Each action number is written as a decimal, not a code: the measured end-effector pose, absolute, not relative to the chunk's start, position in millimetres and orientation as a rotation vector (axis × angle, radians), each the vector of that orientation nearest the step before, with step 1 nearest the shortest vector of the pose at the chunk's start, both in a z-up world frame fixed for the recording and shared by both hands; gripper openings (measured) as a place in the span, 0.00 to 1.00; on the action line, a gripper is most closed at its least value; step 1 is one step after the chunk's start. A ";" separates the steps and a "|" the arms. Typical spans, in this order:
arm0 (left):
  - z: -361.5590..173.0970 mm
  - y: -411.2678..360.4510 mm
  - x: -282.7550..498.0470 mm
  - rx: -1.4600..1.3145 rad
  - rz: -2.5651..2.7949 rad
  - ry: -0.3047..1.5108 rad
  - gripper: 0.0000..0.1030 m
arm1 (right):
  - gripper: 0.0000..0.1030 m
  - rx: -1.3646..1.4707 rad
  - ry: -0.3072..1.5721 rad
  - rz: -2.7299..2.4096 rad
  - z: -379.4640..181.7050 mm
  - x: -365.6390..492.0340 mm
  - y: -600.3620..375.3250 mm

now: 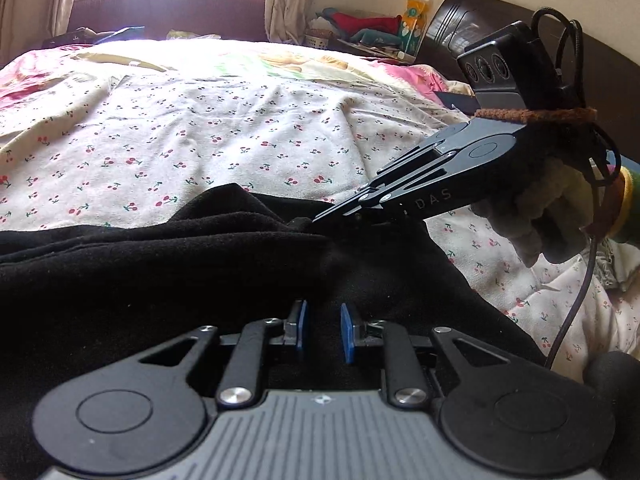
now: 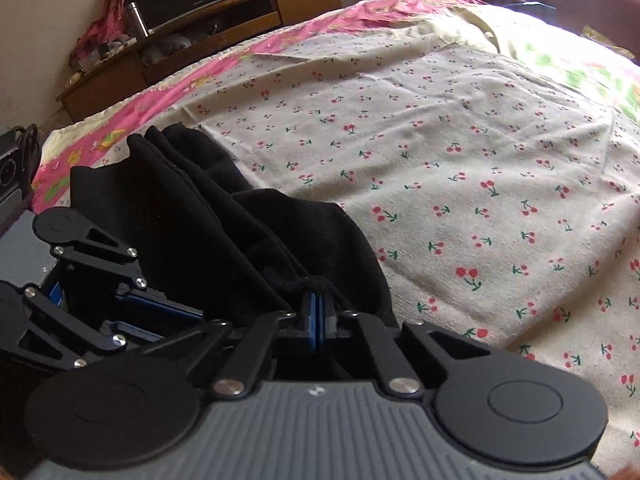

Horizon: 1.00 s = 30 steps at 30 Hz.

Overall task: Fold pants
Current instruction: 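Move the right gripper to the edge of the folded black pants, then close the right gripper on the edge of the black pants stack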

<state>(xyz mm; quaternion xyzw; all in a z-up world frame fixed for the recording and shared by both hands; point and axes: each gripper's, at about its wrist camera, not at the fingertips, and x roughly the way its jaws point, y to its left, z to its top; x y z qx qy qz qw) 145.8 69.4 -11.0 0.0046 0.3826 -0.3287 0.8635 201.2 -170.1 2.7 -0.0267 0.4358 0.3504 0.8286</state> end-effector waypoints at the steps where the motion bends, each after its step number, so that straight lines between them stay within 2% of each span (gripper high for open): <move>1: -12.2 69.6 147.8 0.001 -0.678 0.798 0.33 | 0.00 -0.034 0.932 0.735 1.7 202.5 -175.4; 7: -19.4 75.4 144.3 -0.045 -0.668 0.794 0.33 | 0.00 0.003 0.926 0.697 7.0 193.9 -186.3; 9: -18.5 78.6 145.1 -0.084 -0.665 0.795 0.33 | 0.03 -0.010 0.896 0.711 18.2 194.6 -185.9; 10: -17.2 79.8 146.0 -0.101 -0.664 0.790 0.33 | 0.09 -0.013 0.868 0.749 25.0 196.2 -181.6; 12: -13.3 80.9 148.2 -0.102 -0.655 0.771 0.33 | 0.09 -0.007 0.874 0.830 28.8 202.4 -166.0; 14: -11.6 79.9 148.7 -0.060 -0.643 0.751 0.33 | 0.13 -0.048 0.884 0.889 27.6 204.9 -149.1; 17: -15.3 78.7 149.8 -0.037 -0.647 0.750 0.33 | 0.12 -0.116 0.903 0.940 22.1 198.5 -136.6; 20: -15.6 79.9 150.1 -0.048 -0.650 0.758 0.33 | 0.18 -0.149 0.940 0.889 9.5 199.7 -138.0; 22: -11.2 82.9 146.5 -0.057 -0.661 0.751 0.40 | 0.19 -0.133 0.951 0.909 12.8 200.7 -144.7; 24: -8.9 83.8 143.6 -0.055 -0.667 0.750 0.45 | 0.26 -0.144 0.954 0.921 16.0 201.8 -145.0; 26: -9.7 82.0 142.5 -0.034 -0.665 0.755 0.46 | 0.31 -0.184 0.975 0.913 10.9 205.4 -138.2; 27: -10.6 81.2 141.5 -0.023 -0.665 0.757 0.46 | 0.31 -0.182 0.980 0.914 8.3 206.7 -135.9; 28: -11.0 80.9 141.2 -0.018 -0.665 0.758 0.46 | 0.22 -0.177 0.982 0.901 7.3 206.7 -134.1; 29: -10.8 81.2 140.9 -0.017 -0.666 0.756 0.46 | 0.05 -0.160 0.987 0.905 8.8 205.2 -132.9; 30: -9.7 82.3 141.0 -0.023 -0.671 0.752 0.46 | 0.05 -0.147 0.984 0.893 12.8 202.8 -132.9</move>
